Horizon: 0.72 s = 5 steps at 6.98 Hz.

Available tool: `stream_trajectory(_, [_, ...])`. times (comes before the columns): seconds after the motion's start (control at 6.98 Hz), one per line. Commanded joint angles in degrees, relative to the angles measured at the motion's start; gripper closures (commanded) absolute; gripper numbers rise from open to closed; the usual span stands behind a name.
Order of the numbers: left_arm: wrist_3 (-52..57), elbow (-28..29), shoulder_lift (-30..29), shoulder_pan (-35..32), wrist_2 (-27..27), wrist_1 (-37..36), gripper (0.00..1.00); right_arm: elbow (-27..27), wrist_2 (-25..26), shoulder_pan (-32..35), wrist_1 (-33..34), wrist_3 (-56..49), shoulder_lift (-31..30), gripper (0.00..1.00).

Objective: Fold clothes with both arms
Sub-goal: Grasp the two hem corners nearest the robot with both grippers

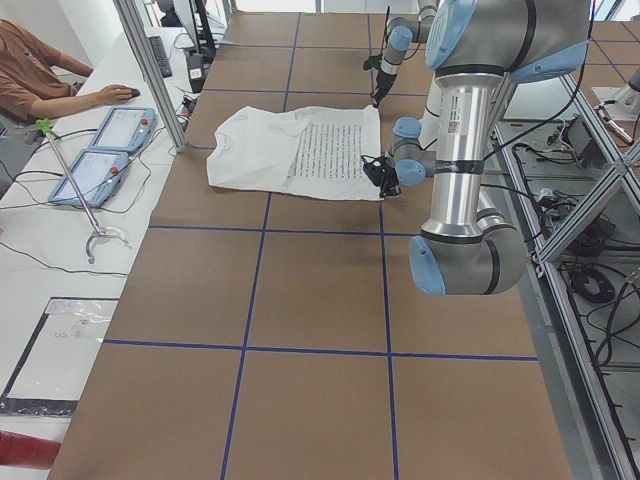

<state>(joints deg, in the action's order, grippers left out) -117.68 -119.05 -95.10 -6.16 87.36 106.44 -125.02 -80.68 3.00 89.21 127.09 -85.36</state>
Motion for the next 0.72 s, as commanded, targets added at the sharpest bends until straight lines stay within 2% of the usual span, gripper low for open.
stream_trajectory(0.0, [-0.61, -5.02, 0.70, -0.25, 0.18, -0.09, 1.00, -0.66, 0.09, 0.08, 0.00, 0.00, 0.28, 1.00])
stream_trajectory(0.29, [-5.53, -8.01, 0.62, 1.67, 2.36, -0.87, 1.00, -3.55, -0.17, -2.19, 0.09, 0.09, -1.46, 1.00])
stream_trajectory(0.43, [-8.93, -10.91, 0.45, 2.29, 5.51, -3.93, 1.00, -6.26, -0.17, -3.78, 1.22, 0.09, -2.43, 1.00])
stream_trajectory(0.57, [-11.14, -12.42, 0.10, 3.25, 7.11, -6.57, 1.00, -11.07, -0.26, -5.97, 7.23, 0.09, -3.23, 1.00])
